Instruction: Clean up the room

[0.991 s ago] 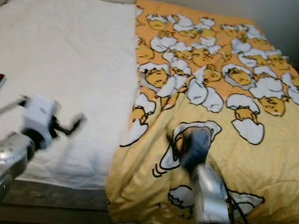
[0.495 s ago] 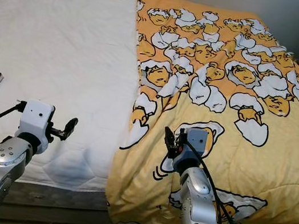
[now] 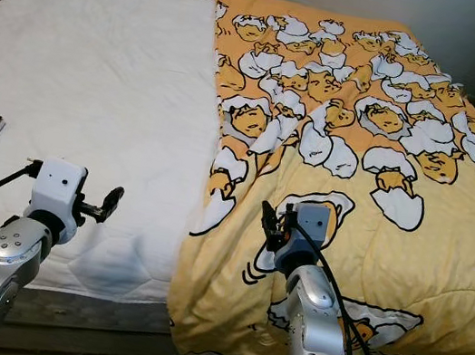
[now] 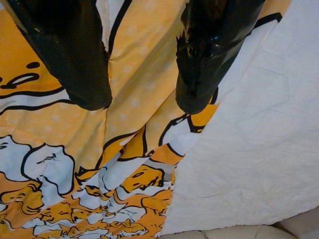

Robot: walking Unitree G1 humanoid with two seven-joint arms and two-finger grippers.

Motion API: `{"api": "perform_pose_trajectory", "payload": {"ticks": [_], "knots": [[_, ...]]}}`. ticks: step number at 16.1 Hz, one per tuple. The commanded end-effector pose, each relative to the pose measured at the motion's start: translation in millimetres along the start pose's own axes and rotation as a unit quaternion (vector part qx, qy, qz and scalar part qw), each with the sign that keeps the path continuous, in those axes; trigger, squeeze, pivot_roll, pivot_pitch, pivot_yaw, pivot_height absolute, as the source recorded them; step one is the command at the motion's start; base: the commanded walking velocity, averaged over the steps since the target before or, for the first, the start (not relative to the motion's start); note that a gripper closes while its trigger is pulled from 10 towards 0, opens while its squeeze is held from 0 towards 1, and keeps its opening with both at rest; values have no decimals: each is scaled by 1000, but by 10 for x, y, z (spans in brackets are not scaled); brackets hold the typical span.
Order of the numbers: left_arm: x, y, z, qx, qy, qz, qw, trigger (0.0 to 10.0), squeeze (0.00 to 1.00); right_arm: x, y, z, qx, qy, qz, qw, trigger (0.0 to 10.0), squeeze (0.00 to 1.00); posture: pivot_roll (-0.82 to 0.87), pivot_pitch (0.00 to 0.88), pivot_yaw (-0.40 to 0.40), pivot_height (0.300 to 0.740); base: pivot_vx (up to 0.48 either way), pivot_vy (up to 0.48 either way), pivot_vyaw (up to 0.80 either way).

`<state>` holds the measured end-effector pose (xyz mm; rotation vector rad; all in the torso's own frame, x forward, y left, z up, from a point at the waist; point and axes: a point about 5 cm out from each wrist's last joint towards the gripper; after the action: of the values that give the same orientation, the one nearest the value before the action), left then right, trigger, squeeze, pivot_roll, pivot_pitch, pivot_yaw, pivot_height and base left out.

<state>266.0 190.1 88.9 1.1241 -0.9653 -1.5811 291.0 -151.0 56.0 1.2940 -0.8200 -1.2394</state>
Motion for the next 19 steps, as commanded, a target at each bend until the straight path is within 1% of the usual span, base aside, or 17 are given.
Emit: {"api": "perform_pose_trajectory", "payload": {"ticks": [1, 3, 4, 5, 6, 7, 9, 10, 14, 15, 17, 19], "knots": [[11, 26, -8, 6, 0, -6, 1000, 10000, 0, 12, 54, -11, 8, -2, 2, 1000, 10000, 0, 31, 0, -24, 740, 0, 0, 0], [11, 26, -8, 6, 0, -6, 1000, 10000, 0, 12, 54, -11, 8, -2, 2, 1000, 10000, 0, 31, 0, -24, 740, 0, 0, 0], [18, 23, -25, 9, 3, -6, 1000, 10000, 0, -8, 41, 15, 1, -18, 0, 1000, 10000, 0, 29, 0, -22, 740, 0, 0, 0], [30, 4, -8, 17, -11, -12, 1000, 10000, 0, -13, -77, 152, -16, -56, -9, 998, 10000, 0, 17, 0, -13, 740, 0, 0, 0], [44, -11, 5, 13, -12, -14, 1000, 10000, 0, -8, -103, 164, -22, -58, -10, 998, 10000, 0, 21, 0, -17, 740, 0, 0, 0], [55, -23, 5, 12, -20, -17, 1000, 10000, 0, -4, -118, 162, -26, -59, -6, 998, 10000, 0, 21, 0, -19, 740, 0, 0, 0], [37, -8, -11, 14, -14, -15, 1000, 10000, 0, -26, -111, 163, -26, -58, -7, 998, 10000, 0, 0, 0, -11, 740, 0, 0, 0], [35, -14, -17, 11, -11, -6, 1000, 10000, 0, -33, -116, 164, -28, -59, -7, 998, 10000, 0, -16, 0, -6, 740, 0, 0, 0], [113, -10, -20, 17, -25, 0, 1000, 10000, 0, 2, -138, 200, -33, -59, 1, 998, 10000, 0, -19, 0, -9, 740, 0, 0, 0], [97, -10, -17, 19, -24, -9, 999, 10000, 0, 31, -120, 194, -30, -59, 10, 998, 10000, 0, -8, 0, -16, 740, 0, 0, 0], [52, -15, -20, 17, -10, 4, 1000, 10000, 0, 34, -105, 178, -28, -60, 5, 998, 10000, 0, -13, 0, -11, 740, 0, 0, 0], [42, -9, -28, 16, 0, 11, 1000, 10000, 0, 31, -106, 178, -28, -61, 3, 998, 10000, 0, -12, 0, -11, 740, 0, 0, 0]]}}
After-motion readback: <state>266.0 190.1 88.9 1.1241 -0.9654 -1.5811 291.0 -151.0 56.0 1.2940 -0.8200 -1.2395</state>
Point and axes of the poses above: a point about 5 cm out from each wrist's last joint towards the gripper, its own z axis pointing back from the gripper into the wrist, its own y axis along the axis of the wrist's last joint, x = y × z, and after that the axes turned 3 degrees about -z, right-handed
